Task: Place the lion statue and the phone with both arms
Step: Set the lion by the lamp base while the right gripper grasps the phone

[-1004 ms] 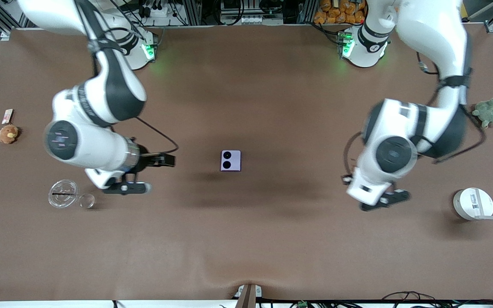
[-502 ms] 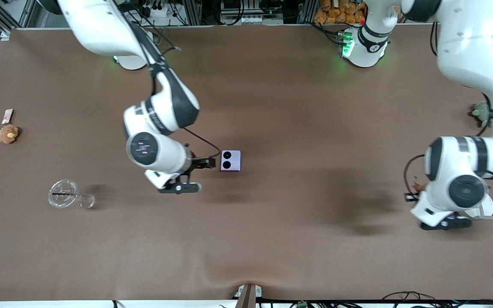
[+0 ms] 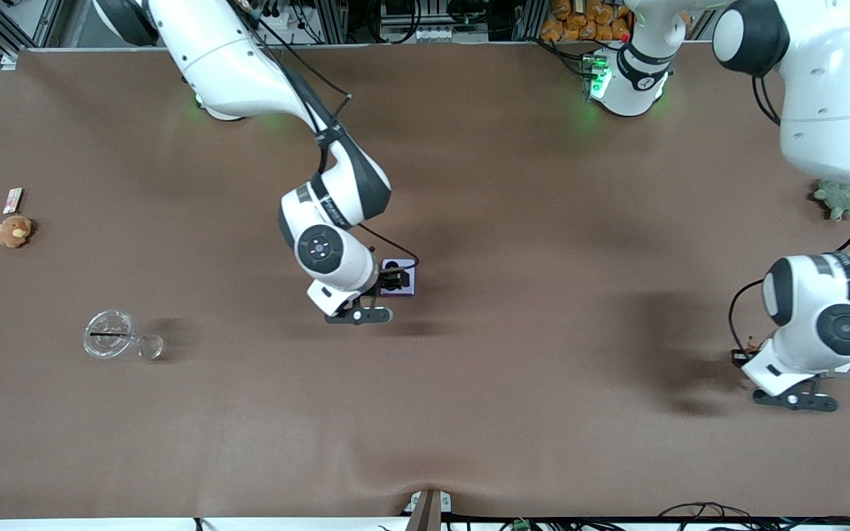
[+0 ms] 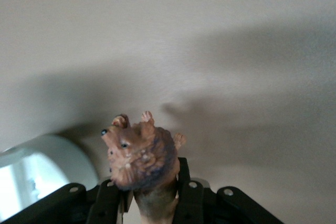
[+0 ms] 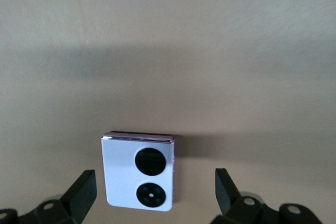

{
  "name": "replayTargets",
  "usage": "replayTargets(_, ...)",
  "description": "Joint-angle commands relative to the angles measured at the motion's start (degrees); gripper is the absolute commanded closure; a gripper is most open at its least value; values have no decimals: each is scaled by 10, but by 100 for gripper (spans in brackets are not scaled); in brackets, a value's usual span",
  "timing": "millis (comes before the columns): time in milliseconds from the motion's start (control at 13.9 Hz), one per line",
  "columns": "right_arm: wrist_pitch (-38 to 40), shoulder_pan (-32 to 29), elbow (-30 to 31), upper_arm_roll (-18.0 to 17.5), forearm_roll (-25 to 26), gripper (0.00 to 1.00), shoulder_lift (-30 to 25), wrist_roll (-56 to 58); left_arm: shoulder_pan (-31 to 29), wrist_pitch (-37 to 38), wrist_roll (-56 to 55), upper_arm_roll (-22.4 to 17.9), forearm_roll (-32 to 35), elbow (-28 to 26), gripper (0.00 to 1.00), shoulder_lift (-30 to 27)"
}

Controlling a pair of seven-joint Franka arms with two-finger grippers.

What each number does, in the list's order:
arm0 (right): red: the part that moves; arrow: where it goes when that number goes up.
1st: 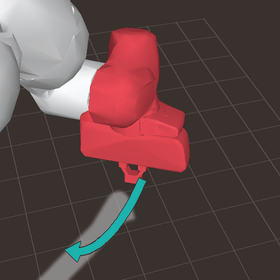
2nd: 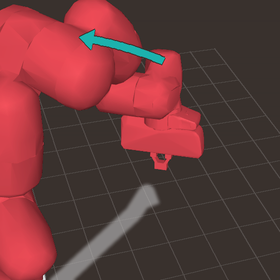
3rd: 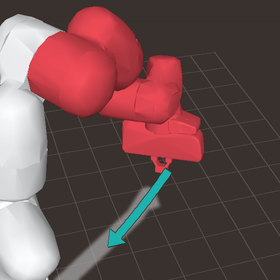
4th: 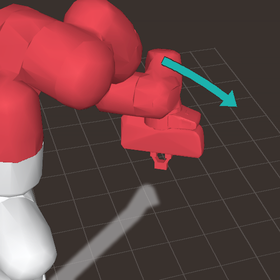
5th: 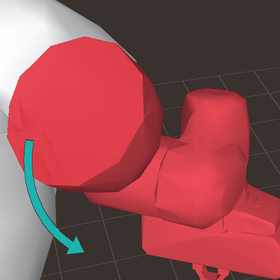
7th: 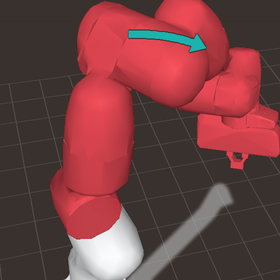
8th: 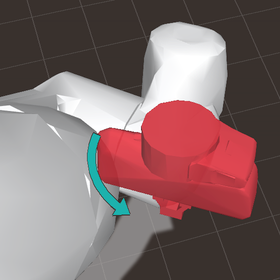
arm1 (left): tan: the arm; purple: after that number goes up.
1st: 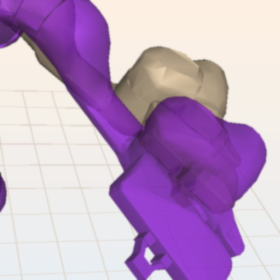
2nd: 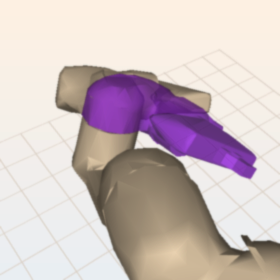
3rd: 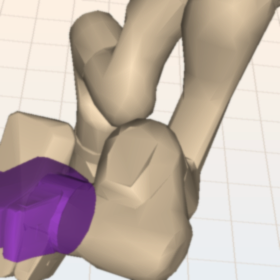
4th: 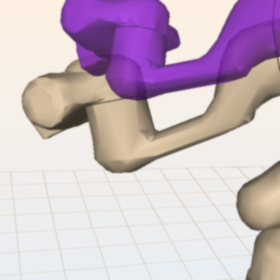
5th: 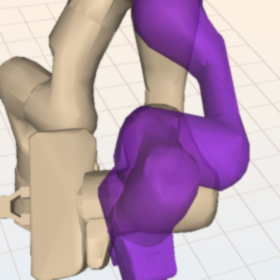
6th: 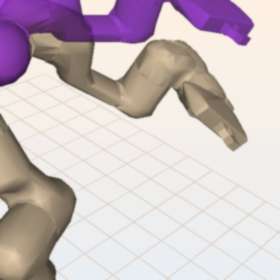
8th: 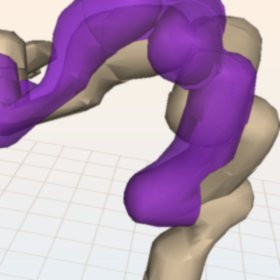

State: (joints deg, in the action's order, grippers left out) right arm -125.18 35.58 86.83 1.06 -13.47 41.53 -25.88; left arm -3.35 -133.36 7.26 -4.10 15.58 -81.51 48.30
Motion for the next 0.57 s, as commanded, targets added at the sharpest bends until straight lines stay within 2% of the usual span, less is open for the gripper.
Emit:
replayTargets(0, -21, 21, 4, 4, -3, 0, 9, -19, -1, -11, 54, 1, 11, 18, 100, 21)
replayTargets(502, -52, 39, 12, 5, 6, 0, 29, -38, -14, -23, 74, 0, 10, 29, 100, 24)
